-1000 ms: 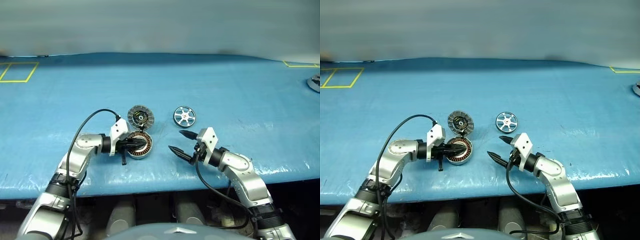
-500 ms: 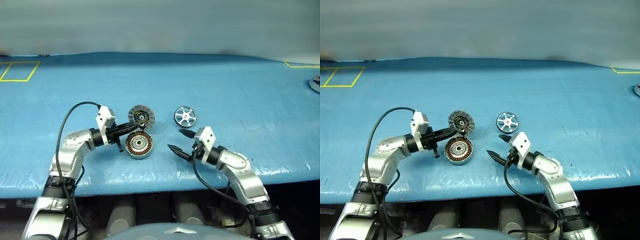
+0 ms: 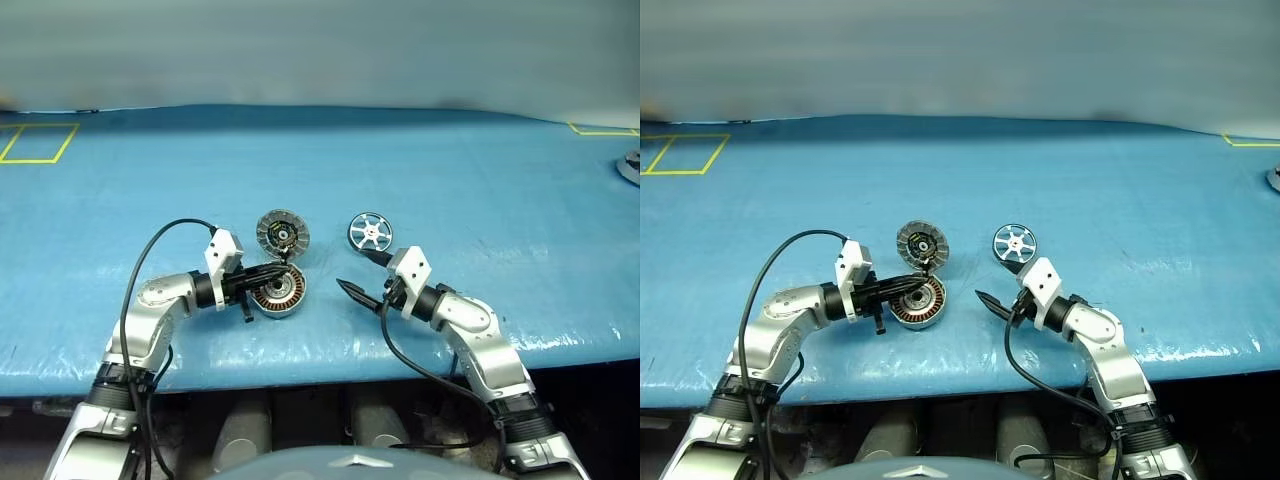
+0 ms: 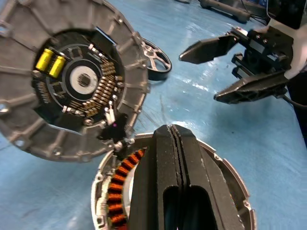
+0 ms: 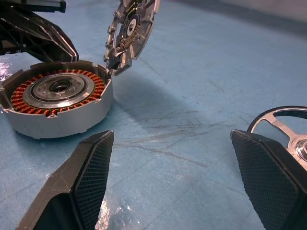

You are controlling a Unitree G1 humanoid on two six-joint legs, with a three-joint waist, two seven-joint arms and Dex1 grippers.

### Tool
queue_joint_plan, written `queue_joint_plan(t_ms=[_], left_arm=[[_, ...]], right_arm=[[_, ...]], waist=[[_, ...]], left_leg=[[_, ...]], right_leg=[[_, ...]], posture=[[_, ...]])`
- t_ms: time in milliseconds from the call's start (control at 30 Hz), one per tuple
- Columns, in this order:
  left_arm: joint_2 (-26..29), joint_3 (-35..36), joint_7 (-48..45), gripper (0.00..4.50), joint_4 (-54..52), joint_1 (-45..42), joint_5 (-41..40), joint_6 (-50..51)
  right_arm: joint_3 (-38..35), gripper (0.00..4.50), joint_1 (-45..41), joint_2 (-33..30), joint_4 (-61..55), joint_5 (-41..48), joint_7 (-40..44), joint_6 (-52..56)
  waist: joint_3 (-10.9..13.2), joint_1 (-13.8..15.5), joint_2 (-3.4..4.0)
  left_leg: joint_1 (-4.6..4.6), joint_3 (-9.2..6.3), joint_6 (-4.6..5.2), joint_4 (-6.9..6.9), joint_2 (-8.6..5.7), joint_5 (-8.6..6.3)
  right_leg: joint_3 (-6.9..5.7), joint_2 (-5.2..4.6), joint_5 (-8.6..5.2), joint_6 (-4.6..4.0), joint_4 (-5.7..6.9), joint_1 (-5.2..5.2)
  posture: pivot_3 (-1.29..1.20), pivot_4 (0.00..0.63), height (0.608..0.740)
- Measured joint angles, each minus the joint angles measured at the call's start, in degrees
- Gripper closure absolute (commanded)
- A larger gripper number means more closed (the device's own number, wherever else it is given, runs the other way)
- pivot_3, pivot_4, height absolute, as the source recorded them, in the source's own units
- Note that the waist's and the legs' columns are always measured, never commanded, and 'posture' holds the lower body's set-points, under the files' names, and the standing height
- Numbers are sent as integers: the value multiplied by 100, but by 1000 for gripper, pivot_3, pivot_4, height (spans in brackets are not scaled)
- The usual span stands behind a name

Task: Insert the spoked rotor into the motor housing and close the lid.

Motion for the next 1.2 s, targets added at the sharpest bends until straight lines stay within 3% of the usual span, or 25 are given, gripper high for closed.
queue_joint_plan(t_ms=[400, 800, 1200], left_arm=[[281, -236, 163, 4485, 124, -66, 775, -383], [-36, -38, 157, 4485, 150, 6, 235, -347], [264, -299, -257, 4485, 116, 5, 406, -273]], right_arm=[[1, 378, 41, 62, 13, 34, -37, -19], [-4, 378, 41, 87, 12, 77, -24, -1], [-38, 378, 92, 84, 7, 78, -32, 5]], waist=[[-2, -4, 3], [-1, 0, 2], [-2, 1, 3]], left_leg=[[5, 1, 0, -1, 1, 0], [1, 0, 0, 0, 1, 0], [1, 1, 0, -1, 0, 0]], right_leg=[[1, 1, 0, 0, 3, 1], [1, 0, 0, 0, 1, 1], [1, 0, 0, 0, -1, 1]], posture=[[0, 150, 740], [0, 150, 740], [0, 150, 740]])
